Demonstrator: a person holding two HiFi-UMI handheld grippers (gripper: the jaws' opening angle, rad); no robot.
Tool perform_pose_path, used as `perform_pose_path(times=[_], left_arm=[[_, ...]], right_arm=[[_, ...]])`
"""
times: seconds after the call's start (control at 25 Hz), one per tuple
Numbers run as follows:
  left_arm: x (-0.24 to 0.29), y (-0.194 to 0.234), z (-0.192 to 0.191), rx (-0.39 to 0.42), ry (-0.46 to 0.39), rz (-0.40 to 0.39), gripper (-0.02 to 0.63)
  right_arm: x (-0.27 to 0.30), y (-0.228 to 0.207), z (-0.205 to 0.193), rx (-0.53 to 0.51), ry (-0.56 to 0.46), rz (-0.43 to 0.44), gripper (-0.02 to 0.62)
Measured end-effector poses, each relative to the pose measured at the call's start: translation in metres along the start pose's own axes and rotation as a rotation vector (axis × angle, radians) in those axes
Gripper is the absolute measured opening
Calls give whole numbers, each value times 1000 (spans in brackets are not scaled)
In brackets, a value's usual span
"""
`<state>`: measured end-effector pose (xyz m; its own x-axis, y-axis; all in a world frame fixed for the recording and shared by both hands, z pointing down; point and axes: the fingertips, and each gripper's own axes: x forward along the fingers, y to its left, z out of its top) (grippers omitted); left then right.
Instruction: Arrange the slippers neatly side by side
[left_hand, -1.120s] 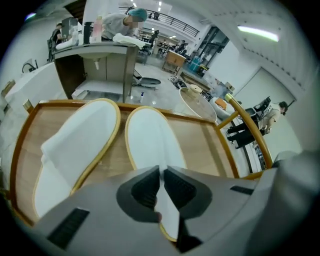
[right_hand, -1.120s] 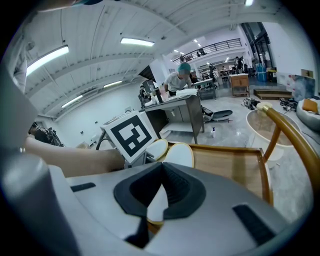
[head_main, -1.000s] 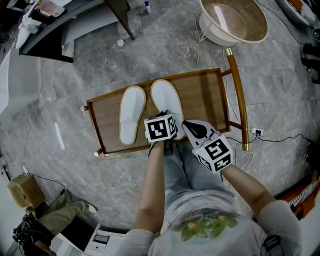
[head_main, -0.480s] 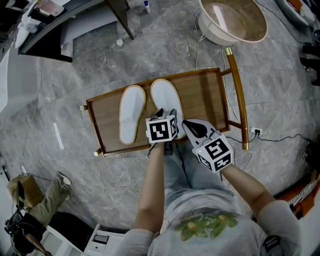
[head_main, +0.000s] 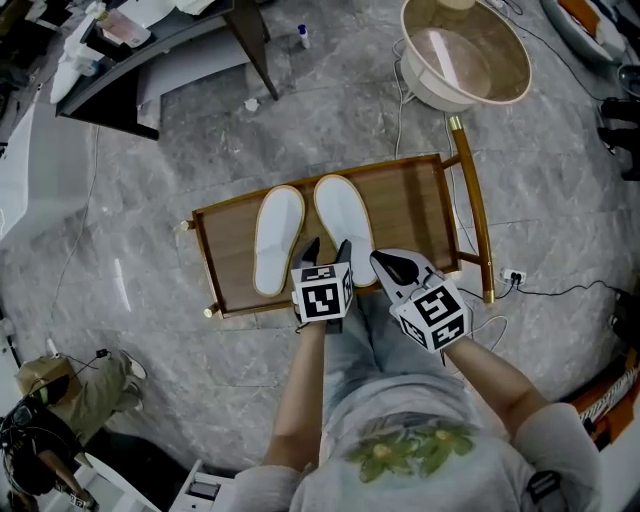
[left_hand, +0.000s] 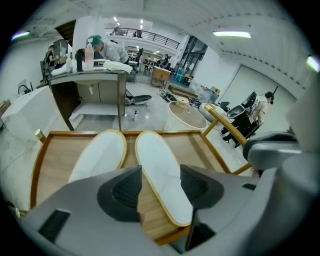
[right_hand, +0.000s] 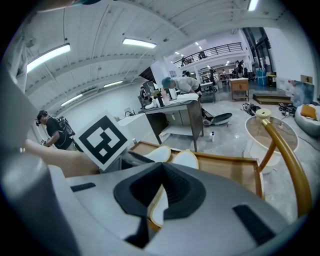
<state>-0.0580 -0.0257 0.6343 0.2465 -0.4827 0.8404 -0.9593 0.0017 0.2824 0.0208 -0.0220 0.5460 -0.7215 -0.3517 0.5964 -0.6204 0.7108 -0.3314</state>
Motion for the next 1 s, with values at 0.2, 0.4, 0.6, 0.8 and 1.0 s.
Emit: perform_pose_path(times=[0.2,0.4,0.6,0.8,1.0], left_arm=[[-42,10,-5,16,-58,-5,250],[-78,22,-4,35,-96,-11,250],[-97,36,-12,53,-87,19,250],[-98,49,-20,111,-60,68,250],[-84,68,-16,230,-37,96,250]], right_arm=[[-12,10,7,-10,12,-5,6],[-18,19,12,2,21,-20,6],[-16,33,22,10,12,-20,6],[-8,41,30,8,10,-16,6],[2,42,35,11,15,-31,6]])
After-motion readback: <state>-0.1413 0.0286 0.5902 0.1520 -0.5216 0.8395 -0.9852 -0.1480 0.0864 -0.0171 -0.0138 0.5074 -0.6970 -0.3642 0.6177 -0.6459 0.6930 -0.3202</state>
